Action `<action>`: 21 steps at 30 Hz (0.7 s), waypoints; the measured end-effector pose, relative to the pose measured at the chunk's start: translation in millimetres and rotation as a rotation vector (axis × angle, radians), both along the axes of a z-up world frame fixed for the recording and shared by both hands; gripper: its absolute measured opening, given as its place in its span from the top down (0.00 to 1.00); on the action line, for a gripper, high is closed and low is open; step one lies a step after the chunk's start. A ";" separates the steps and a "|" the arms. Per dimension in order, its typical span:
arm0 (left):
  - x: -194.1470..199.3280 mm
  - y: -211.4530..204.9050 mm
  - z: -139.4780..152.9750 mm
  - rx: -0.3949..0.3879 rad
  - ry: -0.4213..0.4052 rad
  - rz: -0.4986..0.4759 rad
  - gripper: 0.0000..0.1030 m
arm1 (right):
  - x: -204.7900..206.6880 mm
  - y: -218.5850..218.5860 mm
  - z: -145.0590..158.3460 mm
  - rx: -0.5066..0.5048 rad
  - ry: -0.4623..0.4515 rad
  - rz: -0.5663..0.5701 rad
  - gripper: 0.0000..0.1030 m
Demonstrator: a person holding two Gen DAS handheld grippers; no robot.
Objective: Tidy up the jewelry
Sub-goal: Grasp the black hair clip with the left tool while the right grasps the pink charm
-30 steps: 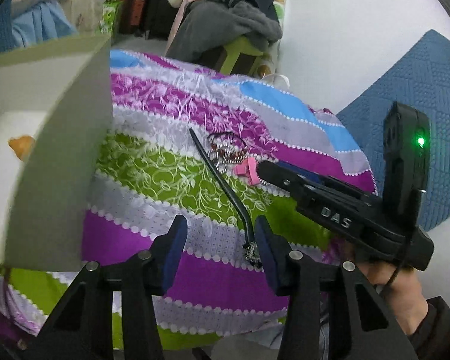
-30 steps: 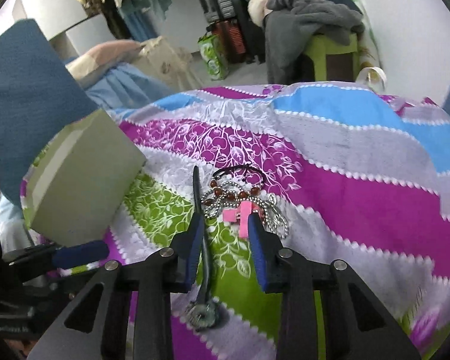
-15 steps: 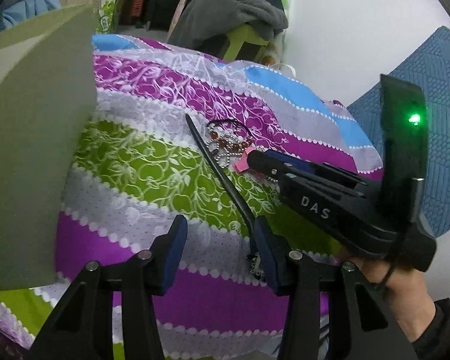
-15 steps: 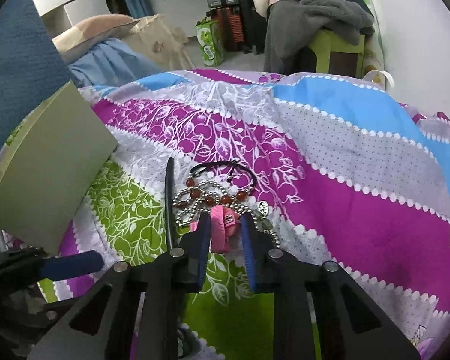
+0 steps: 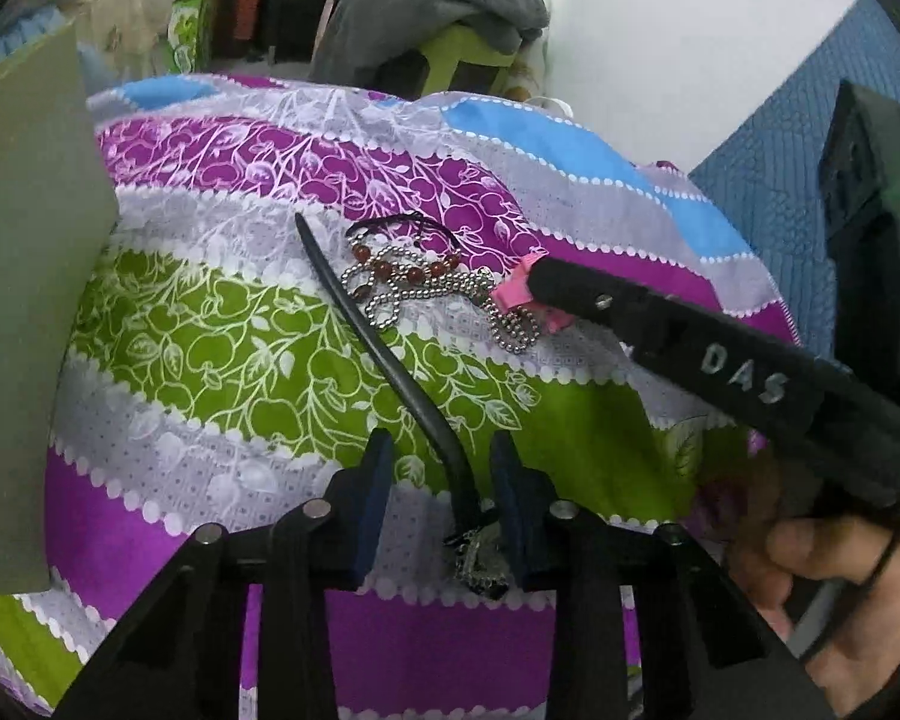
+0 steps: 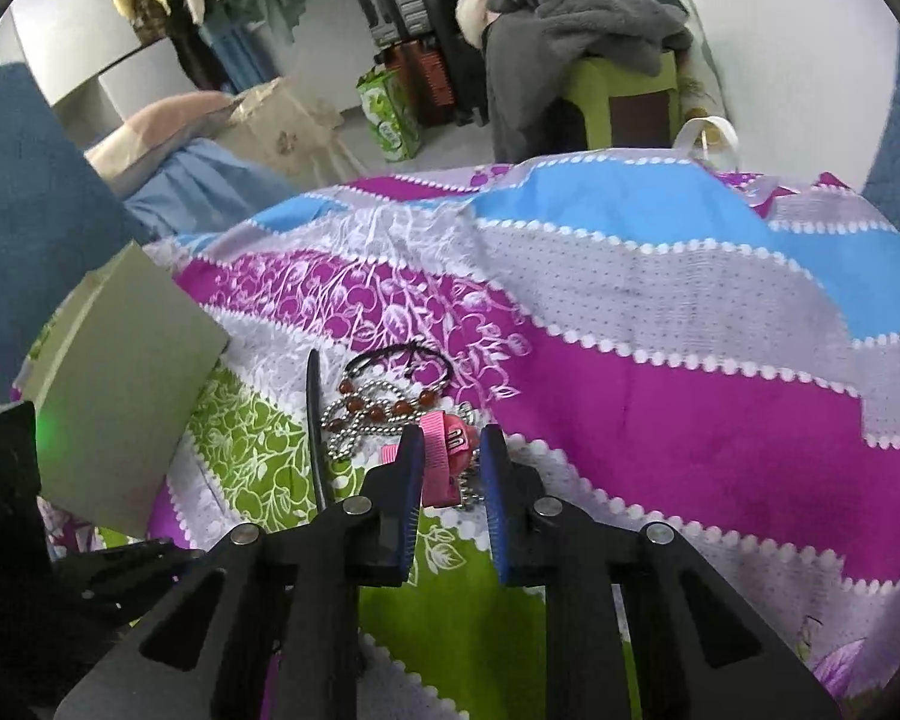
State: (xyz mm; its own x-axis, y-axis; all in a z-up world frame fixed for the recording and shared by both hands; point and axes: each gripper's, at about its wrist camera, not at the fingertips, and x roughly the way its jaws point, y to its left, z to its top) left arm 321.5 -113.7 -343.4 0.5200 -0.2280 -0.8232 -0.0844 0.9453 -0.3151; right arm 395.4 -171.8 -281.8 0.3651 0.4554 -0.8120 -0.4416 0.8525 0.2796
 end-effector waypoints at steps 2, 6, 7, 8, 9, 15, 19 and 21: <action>2.8 -6.2 -0.4 0.037 -0.003 -0.009 0.69 | -0.6 -3.9 2.7 0.007 -0.001 -0.013 0.84; 10.0 -16.4 -2.8 0.077 -0.004 -0.015 0.69 | -3.6 -9.6 4.2 -0.030 0.000 -0.041 0.84; 11.2 -18.1 -2.9 0.084 -0.005 -0.016 0.70 | -4.6 -11.1 3.2 -0.039 0.010 -0.048 0.84; 11.8 -18.9 -3.1 0.087 -0.005 -0.016 0.70 | -5.8 -12.7 2.9 -0.041 0.018 -0.055 0.84; 13.2 -20.0 -3.4 0.096 -0.007 -0.014 0.70 | -7.4 -14.4 3.0 -0.043 0.023 -0.060 0.84; 26.6 -24.5 -5.2 0.143 -0.004 -0.011 0.80 | -17.5 -21.0 5.6 -0.080 0.025 -0.082 0.84; 31.7 -21.4 -6.1 0.143 -0.009 -0.011 0.80 | -22.4 -24.0 4.6 -0.080 0.044 -0.098 0.84; 32.7 -18.7 -5.9 0.137 -0.006 -0.010 0.84 | -24.4 -23.1 3.6 -0.078 0.056 -0.102 0.84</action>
